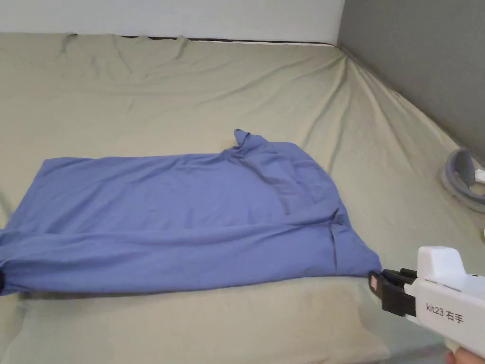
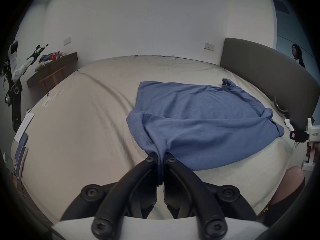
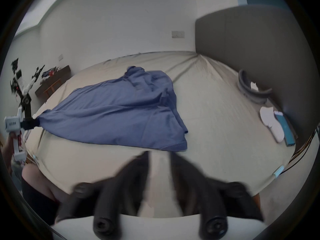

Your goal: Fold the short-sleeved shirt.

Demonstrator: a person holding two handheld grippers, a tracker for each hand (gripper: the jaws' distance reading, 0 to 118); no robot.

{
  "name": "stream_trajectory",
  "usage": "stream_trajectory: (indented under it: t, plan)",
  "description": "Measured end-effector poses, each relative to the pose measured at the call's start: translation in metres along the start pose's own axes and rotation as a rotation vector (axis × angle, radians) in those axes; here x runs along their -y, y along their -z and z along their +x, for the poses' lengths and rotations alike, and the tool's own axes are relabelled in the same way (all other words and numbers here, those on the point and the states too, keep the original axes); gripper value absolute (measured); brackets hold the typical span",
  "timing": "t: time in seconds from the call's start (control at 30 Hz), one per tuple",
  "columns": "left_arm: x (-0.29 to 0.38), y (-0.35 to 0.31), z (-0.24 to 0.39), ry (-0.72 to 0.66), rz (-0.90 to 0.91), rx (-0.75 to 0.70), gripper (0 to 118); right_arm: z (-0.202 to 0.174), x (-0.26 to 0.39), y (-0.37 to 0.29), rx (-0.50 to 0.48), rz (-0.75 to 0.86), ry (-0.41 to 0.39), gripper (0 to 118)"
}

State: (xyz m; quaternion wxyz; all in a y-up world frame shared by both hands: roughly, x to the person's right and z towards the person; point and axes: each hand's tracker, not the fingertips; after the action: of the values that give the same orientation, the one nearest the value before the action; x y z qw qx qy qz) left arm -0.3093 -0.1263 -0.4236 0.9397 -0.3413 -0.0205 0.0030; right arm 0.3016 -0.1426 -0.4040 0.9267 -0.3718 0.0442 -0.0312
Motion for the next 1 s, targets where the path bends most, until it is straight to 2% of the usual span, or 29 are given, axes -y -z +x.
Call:
stream_trajectory:
  t: [0.1, 0.13, 0.17, 0.2, 0.23, 0.27, 0.3, 0.33, 0.4, 0.63, 0.7, 0.8, 1.0]
  plan:
    - [0.0, 0.002, 0.004, 0.008, -0.008, -0.004, 2, 0.007, -0.007, 0.025, 0.015, 0.025, 0.002, 83]
    - [0.001, 0.003, 0.006, 0.009, -0.013, -0.004, 2, 0.008, -0.011, 0.034, 0.038, 0.022, -0.003, 93]
    - [0.002, 0.004, 0.008, 0.004, -0.021, -0.003, 2, 0.009, -0.015, 0.045, 0.05, 0.011, 0.001, 92]
    - [0.004, 0.004, 0.009, -0.017, -0.031, 0.012, 2, 0.009, -0.018, 0.055, 0.048, -0.01, 0.017, 89]
    - [0.006, 0.003, 0.009, -0.035, -0.039, 0.024, 2, 0.011, -0.019, 0.064, 0.036, -0.019, 0.047, 78]
    - [0.007, 0.003, 0.011, -0.042, -0.048, 0.022, 2, 0.012, -0.019, 0.072, 0.012, -0.021, 0.082, 58]
    - [0.009, 0.007, 0.008, -0.039, -0.053, 0.016, 2, 0.013, -0.018, 0.08, -0.012, -0.041, 0.084, 31]
    - [0.01, 0.007, 0.008, -0.037, -0.057, 0.012, 2, 0.013, -0.016, 0.085, -0.042, -0.054, 0.095, 12]
    - [0.011, 0.003, 0.006, -0.046, -0.064, 0.012, 2, 0.014, -0.014, 0.081, -0.019, -0.018, 0.101, 11]
    - [-0.006, -0.029, -0.009, -0.104, 0.002, 0.089, 2, 0.026, -0.029, 0.029, -0.06, 0.077, 0.067, 7]
    - [-0.008, -0.047, -0.007, -0.092, 0.016, 0.108, 2, 0.026, -0.032, 0.007, -0.047, 0.132, 0.018, 7]
    - [-0.004, -0.074, -0.006, -0.067, 0.02, 0.143, 2, 0.03, -0.027, -0.023, -0.059, 0.152, 0.021, 7]
    - [0.036, -0.111, -0.008, -0.049, 0.0, 0.162, 2, 0.027, 0.014, -0.069, -0.06, 0.109, -0.037, 7]
